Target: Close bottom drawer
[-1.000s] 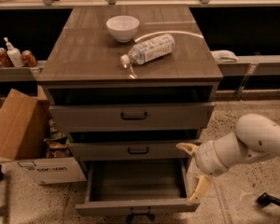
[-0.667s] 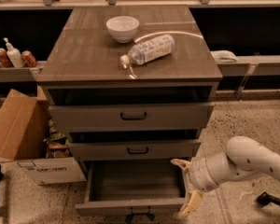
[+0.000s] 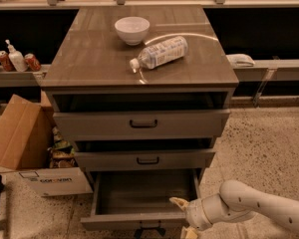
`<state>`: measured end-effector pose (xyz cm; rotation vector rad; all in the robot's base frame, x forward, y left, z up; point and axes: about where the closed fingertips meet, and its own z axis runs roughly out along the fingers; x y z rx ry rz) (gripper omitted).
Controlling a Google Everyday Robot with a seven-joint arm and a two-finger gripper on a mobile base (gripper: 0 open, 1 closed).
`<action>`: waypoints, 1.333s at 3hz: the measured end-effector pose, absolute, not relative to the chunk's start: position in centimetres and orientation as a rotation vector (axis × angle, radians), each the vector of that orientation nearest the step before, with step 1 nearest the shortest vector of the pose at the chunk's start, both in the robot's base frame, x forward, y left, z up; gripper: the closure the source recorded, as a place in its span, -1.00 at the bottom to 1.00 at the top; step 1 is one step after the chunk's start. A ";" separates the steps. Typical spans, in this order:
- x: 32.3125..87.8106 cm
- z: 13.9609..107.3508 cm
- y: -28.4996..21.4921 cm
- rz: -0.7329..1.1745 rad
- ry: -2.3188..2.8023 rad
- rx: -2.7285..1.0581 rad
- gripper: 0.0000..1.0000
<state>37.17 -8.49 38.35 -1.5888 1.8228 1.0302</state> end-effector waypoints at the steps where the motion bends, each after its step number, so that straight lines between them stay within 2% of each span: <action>1: 37.2 38.4 -8.5 1.030 1.823 -1.589 -1.00; 4: 38.9 25.3 -11.3 1.006 2.070 -1.548 0.46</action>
Offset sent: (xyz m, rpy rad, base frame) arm 0.0248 -0.0167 -0.1018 -0.0938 0.1053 -0.0318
